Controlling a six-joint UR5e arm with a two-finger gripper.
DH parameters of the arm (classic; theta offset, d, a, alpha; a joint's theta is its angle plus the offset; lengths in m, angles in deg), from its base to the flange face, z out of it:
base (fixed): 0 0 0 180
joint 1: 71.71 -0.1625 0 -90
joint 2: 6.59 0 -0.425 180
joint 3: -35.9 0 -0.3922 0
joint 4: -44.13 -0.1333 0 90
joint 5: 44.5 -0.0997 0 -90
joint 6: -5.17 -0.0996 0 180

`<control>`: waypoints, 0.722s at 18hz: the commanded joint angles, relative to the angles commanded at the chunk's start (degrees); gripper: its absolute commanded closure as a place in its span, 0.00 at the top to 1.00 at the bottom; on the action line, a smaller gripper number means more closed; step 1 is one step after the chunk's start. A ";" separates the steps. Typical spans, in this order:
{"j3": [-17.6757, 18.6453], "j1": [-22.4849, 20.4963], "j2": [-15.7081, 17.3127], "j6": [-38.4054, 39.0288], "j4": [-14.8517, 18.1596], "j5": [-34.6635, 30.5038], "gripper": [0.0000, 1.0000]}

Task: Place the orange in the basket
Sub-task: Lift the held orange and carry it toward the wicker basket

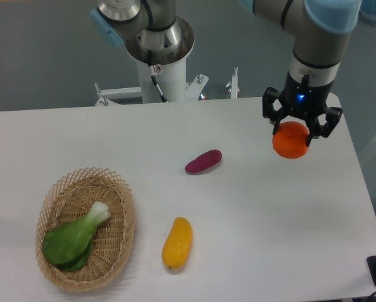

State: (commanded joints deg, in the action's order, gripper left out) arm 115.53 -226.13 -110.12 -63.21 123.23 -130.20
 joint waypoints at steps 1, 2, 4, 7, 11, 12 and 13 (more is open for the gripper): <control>0.35 0.09 0.00 0.00 0.00 0.18 0.65; 0.53 0.17 0.09 0.17 0.00 0.18 0.65; 0.44 0.26 0.09 0.88 0.00 1.14 0.65; 0.44 0.61 0.35 1.49 -0.09 1.32 0.65; 0.53 1.14 0.70 3.68 -0.09 1.41 0.65; 0.53 1.66 0.70 4.56 -0.17 1.41 0.65; 0.53 2.28 0.70 4.92 -0.18 1.41 0.65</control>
State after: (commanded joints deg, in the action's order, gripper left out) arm 116.05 -223.85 -109.42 -58.29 123.05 -128.79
